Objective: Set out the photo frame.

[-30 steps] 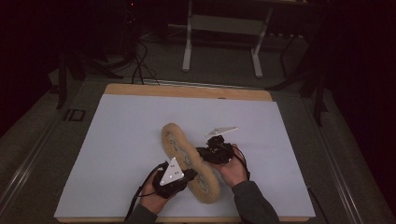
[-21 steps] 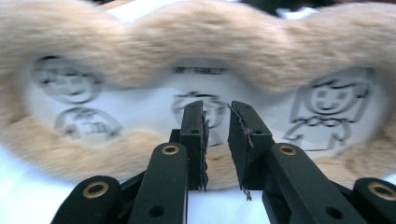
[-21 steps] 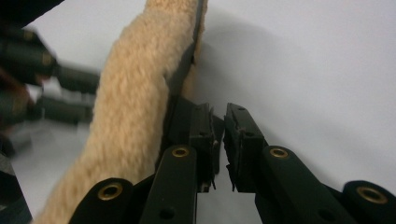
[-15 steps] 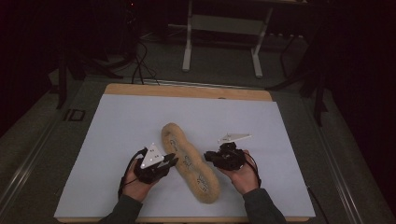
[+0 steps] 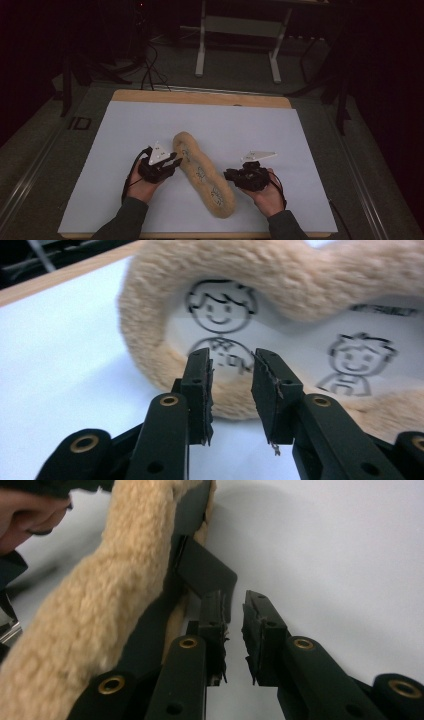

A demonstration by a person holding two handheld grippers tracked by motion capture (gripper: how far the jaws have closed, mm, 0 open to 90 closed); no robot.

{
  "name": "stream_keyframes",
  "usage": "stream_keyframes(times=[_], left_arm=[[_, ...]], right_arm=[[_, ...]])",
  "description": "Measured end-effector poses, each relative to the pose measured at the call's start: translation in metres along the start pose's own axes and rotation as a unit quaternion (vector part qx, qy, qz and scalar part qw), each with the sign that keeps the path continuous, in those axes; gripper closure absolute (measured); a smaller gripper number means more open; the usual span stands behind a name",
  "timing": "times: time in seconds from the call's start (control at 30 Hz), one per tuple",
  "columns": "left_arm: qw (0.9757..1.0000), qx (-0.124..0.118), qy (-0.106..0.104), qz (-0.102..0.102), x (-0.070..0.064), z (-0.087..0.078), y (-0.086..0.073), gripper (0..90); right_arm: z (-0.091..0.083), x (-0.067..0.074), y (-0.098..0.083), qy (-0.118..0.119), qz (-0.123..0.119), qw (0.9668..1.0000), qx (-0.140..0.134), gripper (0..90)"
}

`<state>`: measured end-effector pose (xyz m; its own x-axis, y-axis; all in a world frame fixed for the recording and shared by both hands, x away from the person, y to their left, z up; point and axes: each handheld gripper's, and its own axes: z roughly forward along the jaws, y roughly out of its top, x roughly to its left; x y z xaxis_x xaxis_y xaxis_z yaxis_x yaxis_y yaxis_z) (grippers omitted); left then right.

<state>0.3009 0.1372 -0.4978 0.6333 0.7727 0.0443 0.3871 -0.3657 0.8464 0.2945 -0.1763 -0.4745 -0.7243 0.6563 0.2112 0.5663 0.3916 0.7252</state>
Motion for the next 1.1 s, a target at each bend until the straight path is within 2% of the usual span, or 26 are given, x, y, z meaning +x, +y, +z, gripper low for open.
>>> stream_keyframes(times=[0.17, 0.4, 0.53, 0.77, 0.8, 0.93, 1.1], left_arm=[[0.9996, 0.011, 0.023, -0.009, 0.010, 0.006, 0.005, 63.4], [0.9989, 0.022, 0.039, -0.015, 0.025, 0.012, 0.017, 58.8], [0.9994, 0.015, 0.026, -0.015, 0.032, 0.017, 0.021, 56.6], [0.9989, 0.040, 0.022, -0.011, 0.037, 0.031, 0.022, 56.8], [0.9986, 0.049, 0.020, -0.003, 0.037, 0.036, 0.023, 56.8], [0.9978, 0.059, 0.030, -0.004, 0.038, 0.042, 0.023, 58.9], [0.9973, 0.067, 0.028, -0.004, 0.043, 0.045, 0.022, 60.0]], right_arm=[[-0.004, -0.001, -0.008, -0.002, -0.002, 1.0000, 0.005, 77.2], [-0.011, -0.002, -0.016, 0.001, 0.001, 1.0000, 0.001, 76.1], [-0.014, -0.003, -0.021, 0.004, 0.004, 1.0000, 0.000, 75.7], [-0.019, -0.006, -0.027, 0.006, 0.010, 0.9999, -0.005, 75.3], [-0.021, -0.006, -0.029, 0.006, 0.012, 0.9999, -0.007, 75.2], [-0.024, -0.007, -0.031, 0.008, 0.013, 0.9998, -0.011, 75.0], [-0.028, -0.004, -0.031, 0.013, 0.009, 0.9998, -0.015, 74.7]])
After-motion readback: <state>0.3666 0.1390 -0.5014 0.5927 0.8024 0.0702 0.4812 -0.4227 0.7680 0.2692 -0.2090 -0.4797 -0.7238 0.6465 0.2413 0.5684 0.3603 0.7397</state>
